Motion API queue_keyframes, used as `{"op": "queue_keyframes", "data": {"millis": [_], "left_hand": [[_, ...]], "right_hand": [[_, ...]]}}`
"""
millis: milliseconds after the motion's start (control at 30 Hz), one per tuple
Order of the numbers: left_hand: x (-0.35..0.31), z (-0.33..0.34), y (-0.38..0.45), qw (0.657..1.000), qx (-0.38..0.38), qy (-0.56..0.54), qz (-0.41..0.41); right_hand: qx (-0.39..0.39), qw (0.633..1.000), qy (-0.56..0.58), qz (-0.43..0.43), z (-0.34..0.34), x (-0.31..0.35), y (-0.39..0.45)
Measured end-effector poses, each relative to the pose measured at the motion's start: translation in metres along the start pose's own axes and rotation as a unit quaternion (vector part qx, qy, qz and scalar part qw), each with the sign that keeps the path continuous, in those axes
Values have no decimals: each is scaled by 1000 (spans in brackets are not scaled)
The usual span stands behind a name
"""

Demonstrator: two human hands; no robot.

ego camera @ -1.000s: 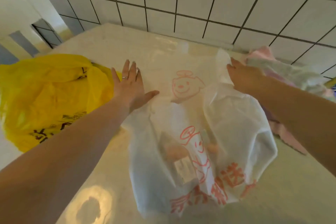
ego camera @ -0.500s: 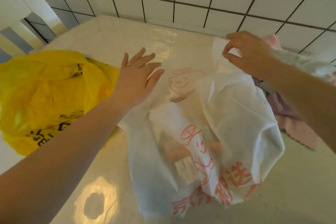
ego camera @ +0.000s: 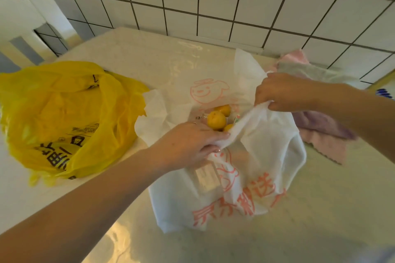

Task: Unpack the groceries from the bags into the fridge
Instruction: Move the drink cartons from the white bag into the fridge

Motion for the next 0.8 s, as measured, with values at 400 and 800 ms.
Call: {"op": "queue_keyframes", "data": {"millis": [400,800], "left_hand": [[-109,33,-21,990,85,-11,115],[-131,96,-79,935,284,174,121]], "right_hand": [[69,996,-40,36,36,15,-98],[22,994,80,68,116,54,-136]]}}
Point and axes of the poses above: each hand's wrist, its own y-axis towards the middle knuckle, its own z-axis out of the palm, x = y × z, the point moved 3 cm from there along y, towards the middle knuckle, and after that the axes turned 2 degrees about y, right-handed, at the moved point
